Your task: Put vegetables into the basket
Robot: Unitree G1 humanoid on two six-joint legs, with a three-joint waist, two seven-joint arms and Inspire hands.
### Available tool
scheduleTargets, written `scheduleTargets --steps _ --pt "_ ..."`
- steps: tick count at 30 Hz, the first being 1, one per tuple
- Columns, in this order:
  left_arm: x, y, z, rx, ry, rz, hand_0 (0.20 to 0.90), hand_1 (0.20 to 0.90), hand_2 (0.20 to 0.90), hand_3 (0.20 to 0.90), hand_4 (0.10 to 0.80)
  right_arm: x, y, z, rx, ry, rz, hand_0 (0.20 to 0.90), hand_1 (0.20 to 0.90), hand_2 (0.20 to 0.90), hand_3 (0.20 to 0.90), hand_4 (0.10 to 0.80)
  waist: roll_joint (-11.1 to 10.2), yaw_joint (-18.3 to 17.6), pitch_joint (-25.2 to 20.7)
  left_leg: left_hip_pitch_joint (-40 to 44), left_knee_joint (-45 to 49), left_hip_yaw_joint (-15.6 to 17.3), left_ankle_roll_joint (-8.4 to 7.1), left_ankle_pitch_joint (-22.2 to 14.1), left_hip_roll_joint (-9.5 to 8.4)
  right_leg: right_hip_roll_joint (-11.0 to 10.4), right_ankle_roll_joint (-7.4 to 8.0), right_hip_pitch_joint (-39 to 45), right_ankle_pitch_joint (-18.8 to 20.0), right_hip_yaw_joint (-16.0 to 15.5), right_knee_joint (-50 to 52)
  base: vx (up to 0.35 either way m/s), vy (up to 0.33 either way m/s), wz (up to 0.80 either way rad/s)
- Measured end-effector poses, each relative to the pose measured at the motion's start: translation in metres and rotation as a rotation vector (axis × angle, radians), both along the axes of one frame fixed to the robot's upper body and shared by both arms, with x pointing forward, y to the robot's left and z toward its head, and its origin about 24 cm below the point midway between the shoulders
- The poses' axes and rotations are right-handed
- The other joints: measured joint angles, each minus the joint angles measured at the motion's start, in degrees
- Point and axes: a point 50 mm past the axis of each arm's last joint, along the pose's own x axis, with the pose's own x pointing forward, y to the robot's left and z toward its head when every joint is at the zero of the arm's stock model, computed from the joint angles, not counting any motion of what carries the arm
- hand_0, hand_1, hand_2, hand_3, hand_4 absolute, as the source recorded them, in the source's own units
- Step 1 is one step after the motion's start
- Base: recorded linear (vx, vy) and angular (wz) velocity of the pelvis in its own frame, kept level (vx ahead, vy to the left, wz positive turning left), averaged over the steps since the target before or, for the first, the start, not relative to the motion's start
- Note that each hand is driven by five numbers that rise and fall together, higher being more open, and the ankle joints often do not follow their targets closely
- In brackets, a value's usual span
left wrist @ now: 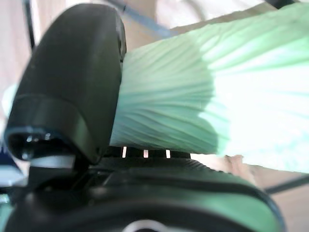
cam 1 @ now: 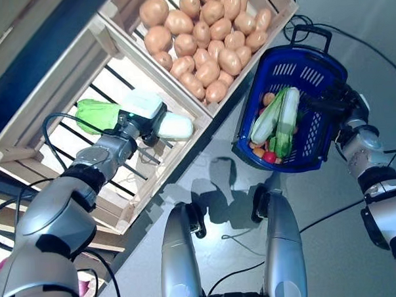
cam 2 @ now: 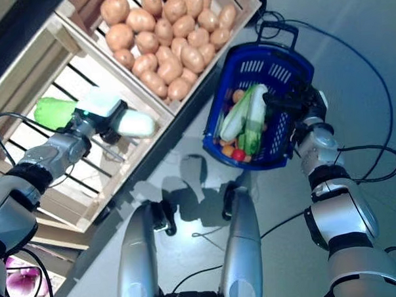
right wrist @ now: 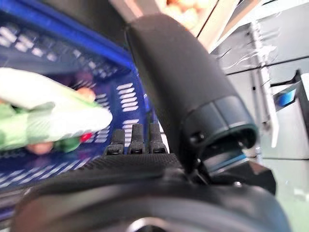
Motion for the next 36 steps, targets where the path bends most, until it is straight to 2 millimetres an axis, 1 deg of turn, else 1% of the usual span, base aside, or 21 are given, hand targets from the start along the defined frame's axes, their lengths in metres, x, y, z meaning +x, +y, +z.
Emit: scheduleTargets --steps 1,4,5,6,8,10,12,14,15,16,19,20,21,22,23,24,25,27,28,31,36 --pt "-0.003 0.003 -0.001 -0.032 -0.007 -0.001 0.3 0.3 0.3 0.3 0.4 -0.002 0.003 -0.006 0.009 -0.001 0.016 0.9 0.9 0.9 0.9 0.8 -0.61 -0.13 -0.29 2.6 -2.85 0.43 -0.66 1.12 -0.35 0.1 0.45 2.24 0.69 -0.25 -2.11 0.031 -0.019 0.02" --pt "-0.008 0.014 0.004 -0.106 -0.032 0.017 0.3 0.3 0.3 0.3 0.4 -0.002 0.017 -0.011 0.04 -0.015 0.059 0.9 0.9 0.9 0.9 0.8 -2.02 0.02 -0.61 9.05 -9.88 1.38 -1.47 2.89 -1.18 0.08 0.45 7.69 1.19 -1.39 -6.99 0.158 -0.013 -0.01" --pt "-0.01 0.016 0.001 -0.139 -0.033 0.02 0.3 0.3 0.3 0.3 0.4 -0.003 0.022 -0.016 0.038 -0.009 0.077 0.9 0.9 0.9 0.9 0.8 -2.38 -0.02 -0.92 12.09 -12.65 1.38 -1.75 3.52 -1.76 0.09 0.57 10.27 1.29 -1.56 -8.58 0.138 -0.004 0.0" --pt "-0.014 0.018 -0.001 -0.191 -0.039 0.017 0.3 0.3 0.3 0.3 0.4 -0.006 0.026 -0.02 0.023 -0.008 0.1 0.9 0.9 0.9 0.9 0.8 -2.44 -0.01 -1.24 15.93 -16.34 1.34 -2.16 4.32 -2.26 0.07 0.66 13.81 1.34 -2.54 -11.08 0.178 -0.006 0.07" --pt "-0.016 0.02 0.0 -0.243 -0.056 0.014 0.3 0.3 0.3 0.3 0.4 -0.009 0.03 -0.024 0.037 -0.014 0.119 0.9 0.9 0.9 0.9 0.8 -2.73 0.1 -3.05 18.13 -20.2 1.38 -2.46 5.4 -2.66 0.14 0.76 15.77 1.42 -3.4 -13.36 0.144 -0.003 0.11" --pt "-0.017 0.02 0.009 -0.303 -0.089 0.006 0.3 0.3 0.3 0.3 0.4 -0.009 0.037 -0.022 0.053 -0.041 0.142 0.9 0.9 0.9 0.9 0.8 -2.91 0.5 -3.04 23.78 -25.98 1.41 -3.03 7.46 -3.18 0.47 0.48 20.85 1.97 -5.02 -16.94 0.231 -0.002 0.09" --pt "-0.023 0.02 0.004 -0.361 -0.092 -0.002 0.3 0.3 0.3 0.3 0.4 -0.014 0.044 -0.03 0.041 -0.031 0.17 0.9 0.9 0.9 0.9 0.8 -2.85 0.59 -3.47 28.65 -31.27 1.44 -3.56 9.46 -3.45 1.06 0.68 25.34 2.7 -6.29 -21.02 0.156 0.004 0.04" --pt "-0.033 0.017 -0.005 -0.507 -0.08 -0.028 0.3 0.3 0.3 0.3 0.4 -0.026 0.052 -0.046 0.024 -0.014 0.213 0.9 0.9 0.9 0.9 0.8 -2.26 0.68 -7.45 33.07 -38.97 1.42 -4.06 11.93 -3.45 2.54 1.32 29.38 3.9 -7.88 -26.63 0.23 0.0 0.13" --pt "-0.035 0.014 -0.005 -0.555 -0.075 -0.042 0.3 0.3 0.3 0.3 0.4 -0.03 0.054 -0.049 0.013 -0.01 0.233 0.9 0.9 0.9 0.9 0.8 -2.05 0.75 -7.76 35.69 -42.41 1.48 -4.16 13.26 -3.47 3.12 1.4 32.03 4.65 -8.83 -29.42 0.196 -0.007 0.15" --pt "-0.039 0.011 -0.003 -0.643 -0.071 -0.064 0.3 0.3 0.3 0.3 0.4 -0.034 0.057 -0.052 -0.013 -0.007 0.266 0.9 0.9 0.9 0.9 0.8 -1.43 0.78 -8.27 38.81 -46.56 1.37 -4.36 14.85 -3.37 4.54 1.56 35.47 6.22 -9.51 -33.99 0.133 -0.009 0.12" --pt "-0.043 0.002 0.0 -0.852 -0.054 -0.109 0.3 0.3 0.3 0.3 0.4 -0.039 0.064 -0.055 -0.053 -0.003 0.332 0.9 0.9 0.9 0.9 0.8 -1.13 1.26 -10.33 40.33 -48.54 1.2 -4.63 16.32 -3.35 6.04 2.14 40.06 9.78 -10.45 -42.31 0.07 -0.005 0.05" --pt "-0.044 0.0 0.002 -0.928 -0.047 -0.125 0.3 0.3 0.3 0.3 0.4 -0.039 0.07 -0.055 -0.066 -0.006 0.364 0.9 0.9 0.9 0.9 0.8 -1.46 1.66 -10.73 39.95 -46.52 1.14 -4.69 16.32 -3.45 6.24 1.78 42.3 11.73 -10.46 -46.06 0.098 -0.007 0.03" --pt "-0.047 0.0 0.0 -1.012 -0.025 -0.131 0.3 0.3 0.3 0.3 0.4 -0.039 0.078 -0.057 -0.045 -0.002 0.395 0.9 0.9 0.9 0.9 0.8 -3.14 1.53 -11.64 36.07 -41.18 0.96 -4.33 14.67 -4.3 4.84 1.58 44.07 13.48 -10.15 -49.42 0.066 -0.005 0.05" --pt "-0.048 -0.002 -0.003 -1.058 0.0 -0.137 0.3 0.3 0.3 0.3 0.4 -0.04 0.081 -0.059 -0.034 0.006 0.41 0.9 0.9 0.9 0.9 0.8 -3.66 1.44 -12.54 35.52 -43.74 0.94 -3.88 14.31 -5.0 4.37 1.8 44.43 13.63 -9.89 -50.28 0.066 -0.004 0.2" --pt "-0.049 -0.012 -0.013 -1.204 0.059 -0.154 0.3 0.3 0.3 0.3 0.4 -0.043 0.081 -0.062 -0.031 0.031 0.437 0.9 0.9 0.9 0.9 0.8 -2.01 1.37 -14.83 37.59 -57.15 0.8 -3.47 18.62 -5.14 5.08 2.61 45.24 14.12 -10.22 -51.42 0.03 -0.001 0.11" --pt "-0.049 -0.017 -0.018 -1.266 0.09 -0.164 0.3 0.3 0.3 0.3 0.4 -0.043 0.081 -0.063 -0.029 0.044 0.451 0.9 0.9 0.9 0.9 0.8 -0.61 1.4 -15.55 38.56 -60.19 0.8 -1.88 25.2 -4.39 6.0 2.91 46.01 14.28 -10.09 -52.07 0.031 -0.005 -0.13" --pt "-0.05 -0.02 -0.025 -1.336 0.143 -0.172 0.3 0.3 0.3 0.3 0.4 -0.045 0.089 -0.072 0.007 0.082 0.485 0.9 0.9 0.9 0.9 0.8 -1.24 2.2 -16.25 40.39 -60.62 0.86 -2.57 27.33 -4.76 5.7 3.8 47.83 15.04 -9.41 -53.73 0.02 -0.008 -0.25" --pt "-0.05 -0.029 -0.036 -1.493 0.245 -0.184 0.3 0.3 0.3 0.3 0.4 -0.051 0.103 -0.087 0.098 0.152 0.574 0.9 0.9 0.9 0.9 0.8 -3.19 1.99 -17.62 41.43 -60.64 0.82 -1.69 26.52 -6.81 4.48 4.38 50.3 15.52 -9.0 -56.79 0.002 -0.006 -0.06" --pt "-0.05 -0.034 -0.038 -1.546 0.276 -0.198 0.3 0.3 0.3 0.3 0.4 -0.053 0.109 -0.091 0.116 0.17 0.605 0.9 0.9 0.9 0.9 0.8 -3.63 2.1 -17.88 41.32 -60.65 0.82 -1.54 26.42 -7.25 4.13 5.07 50.36 15.93 -8.96 -57.27 -0.003 -0.003 0.08" --pt "-0.053 -0.049 -0.046 -1.679 0.369 -0.229 0.3 0.3 0.3 0.3 0.4 -0.057 0.133 -0.102 0.157 0.241 0.678 0.9 0.9 0.9 0.9 0.8 -3.81 2.23 -17.99 41.35 -60.66 0.74 -1.45 26.39 -7.31 4.17 5.74 50.43 16.47 -8.9 -57.26 0.001 -0.002 -0.01" --pt "-0.056 -0.066 -0.053 -1.778 0.449 -0.261 0.3 0.3 0.3 0.3 0.4 -0.057 0.137 -0.103 0.161 0.25 0.691 0.9 0.9 0.9 0.9 0.8 -3.84 2.24 -18.02 42.03 -60.68 0.78 -1.87 26.73 -6.67 4.87 6.11 50.9 16.68 -8.34 -57.26 0.012 -0.024 -0.05"
